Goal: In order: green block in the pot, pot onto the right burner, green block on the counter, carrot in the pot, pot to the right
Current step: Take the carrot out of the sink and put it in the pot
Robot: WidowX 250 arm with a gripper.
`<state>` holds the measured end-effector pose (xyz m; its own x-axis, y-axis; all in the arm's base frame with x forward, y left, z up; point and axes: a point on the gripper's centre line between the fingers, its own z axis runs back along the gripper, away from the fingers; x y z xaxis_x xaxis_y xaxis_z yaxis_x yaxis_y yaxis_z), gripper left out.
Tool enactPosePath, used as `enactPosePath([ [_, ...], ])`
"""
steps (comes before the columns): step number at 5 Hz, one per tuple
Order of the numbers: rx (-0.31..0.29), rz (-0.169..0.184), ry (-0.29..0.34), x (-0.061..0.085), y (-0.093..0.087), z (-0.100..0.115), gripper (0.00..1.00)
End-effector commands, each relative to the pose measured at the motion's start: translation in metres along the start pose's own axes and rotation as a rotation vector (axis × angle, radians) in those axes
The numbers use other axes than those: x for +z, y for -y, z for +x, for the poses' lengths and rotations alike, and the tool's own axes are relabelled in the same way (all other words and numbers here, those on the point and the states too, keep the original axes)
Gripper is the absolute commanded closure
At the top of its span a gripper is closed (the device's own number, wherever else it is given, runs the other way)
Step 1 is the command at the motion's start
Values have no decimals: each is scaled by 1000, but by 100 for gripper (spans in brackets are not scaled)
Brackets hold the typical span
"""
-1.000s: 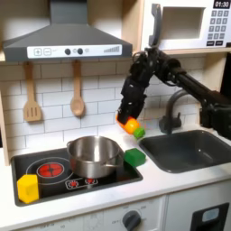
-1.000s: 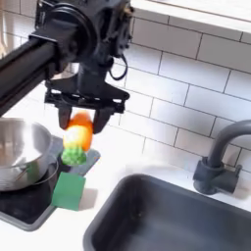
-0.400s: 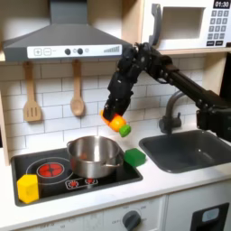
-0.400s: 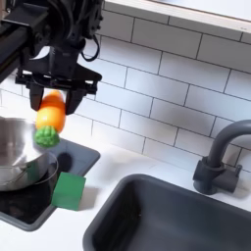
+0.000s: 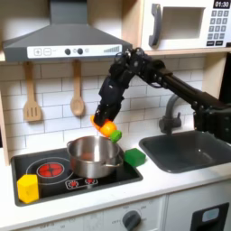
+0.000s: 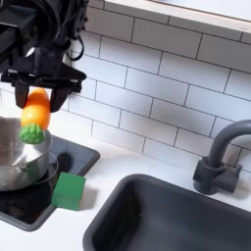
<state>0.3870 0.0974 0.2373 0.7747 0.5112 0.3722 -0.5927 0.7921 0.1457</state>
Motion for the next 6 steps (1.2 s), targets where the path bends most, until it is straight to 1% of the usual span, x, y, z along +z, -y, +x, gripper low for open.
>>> enactPosePath([
  [1, 9, 37, -3, -21, -5, 0, 100],
  [2, -8, 57, -15, -30, -5, -2, 100],
  [3, -20, 62, -30, -33, -1, -5, 0],
  [4, -19, 84, -45, -38, -5, -7, 0],
  [5, -30, 100, -64, -44, -4, -10, 0],
  [6, -46, 95, -93, -47, -4, -16, 50],
])
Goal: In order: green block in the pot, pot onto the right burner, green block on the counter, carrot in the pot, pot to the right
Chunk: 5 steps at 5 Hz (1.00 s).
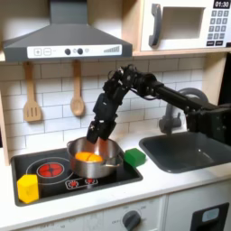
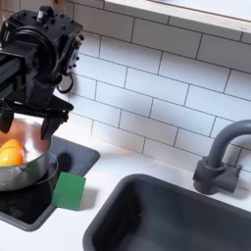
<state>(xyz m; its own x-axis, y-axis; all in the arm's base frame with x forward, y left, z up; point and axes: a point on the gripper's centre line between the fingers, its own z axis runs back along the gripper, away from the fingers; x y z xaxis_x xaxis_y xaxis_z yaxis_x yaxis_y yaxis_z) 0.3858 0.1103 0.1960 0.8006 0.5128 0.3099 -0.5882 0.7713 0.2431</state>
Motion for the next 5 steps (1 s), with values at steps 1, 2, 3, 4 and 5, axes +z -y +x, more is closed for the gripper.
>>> enactPosePath([
  [1, -46, 10, -48, -11, 5, -14, 100],
  [2, -47, 14, -65, -14, 3, -17, 100],
  [3, -68, 6, -76, -12, 8, -23, 100],
  [4, -75, -1, -95, -14, 11, -27, 100],
  [5, -103, -16, -105, -12, 22, -33, 100],
])
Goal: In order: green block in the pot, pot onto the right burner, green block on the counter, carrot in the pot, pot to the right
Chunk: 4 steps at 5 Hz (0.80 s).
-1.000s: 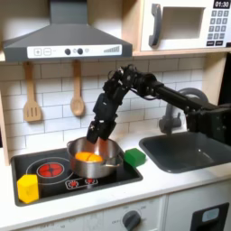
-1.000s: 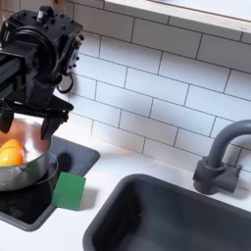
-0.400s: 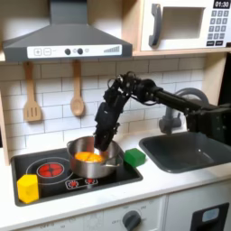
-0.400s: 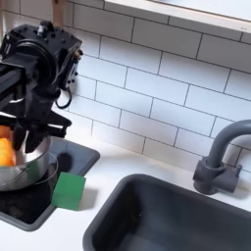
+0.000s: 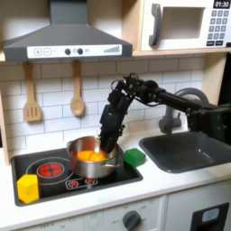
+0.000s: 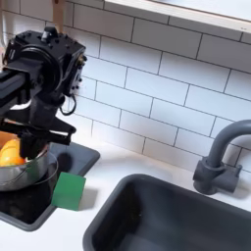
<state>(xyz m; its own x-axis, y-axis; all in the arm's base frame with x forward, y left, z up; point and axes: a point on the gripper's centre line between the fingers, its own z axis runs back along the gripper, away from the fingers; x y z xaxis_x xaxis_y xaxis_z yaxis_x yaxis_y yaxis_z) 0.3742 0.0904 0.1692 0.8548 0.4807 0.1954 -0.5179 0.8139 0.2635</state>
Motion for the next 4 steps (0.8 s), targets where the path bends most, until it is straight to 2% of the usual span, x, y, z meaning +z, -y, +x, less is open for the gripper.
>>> enactPosePath([
  [1, -20, -21, -22, 4, 9, -9, 100],
  [4, -61, -43, -39, 10, 20, -26, 100],
])
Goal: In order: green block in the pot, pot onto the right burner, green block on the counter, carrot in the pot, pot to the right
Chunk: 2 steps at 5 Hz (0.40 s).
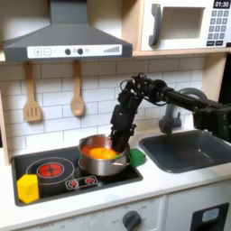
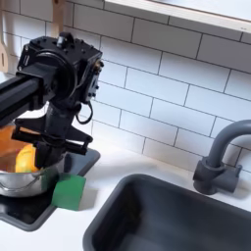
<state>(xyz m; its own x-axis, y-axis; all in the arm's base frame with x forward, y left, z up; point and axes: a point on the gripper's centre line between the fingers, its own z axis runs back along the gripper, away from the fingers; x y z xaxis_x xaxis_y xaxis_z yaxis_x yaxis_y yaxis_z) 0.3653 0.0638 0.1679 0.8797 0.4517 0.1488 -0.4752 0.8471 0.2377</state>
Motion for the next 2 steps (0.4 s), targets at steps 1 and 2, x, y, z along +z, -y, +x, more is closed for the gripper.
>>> enactPosePath([
  [1, -21, -14, -11, 5, 2, -13, 100],
  [2, -29, -25, -11, 10, 3, -21, 100],
])
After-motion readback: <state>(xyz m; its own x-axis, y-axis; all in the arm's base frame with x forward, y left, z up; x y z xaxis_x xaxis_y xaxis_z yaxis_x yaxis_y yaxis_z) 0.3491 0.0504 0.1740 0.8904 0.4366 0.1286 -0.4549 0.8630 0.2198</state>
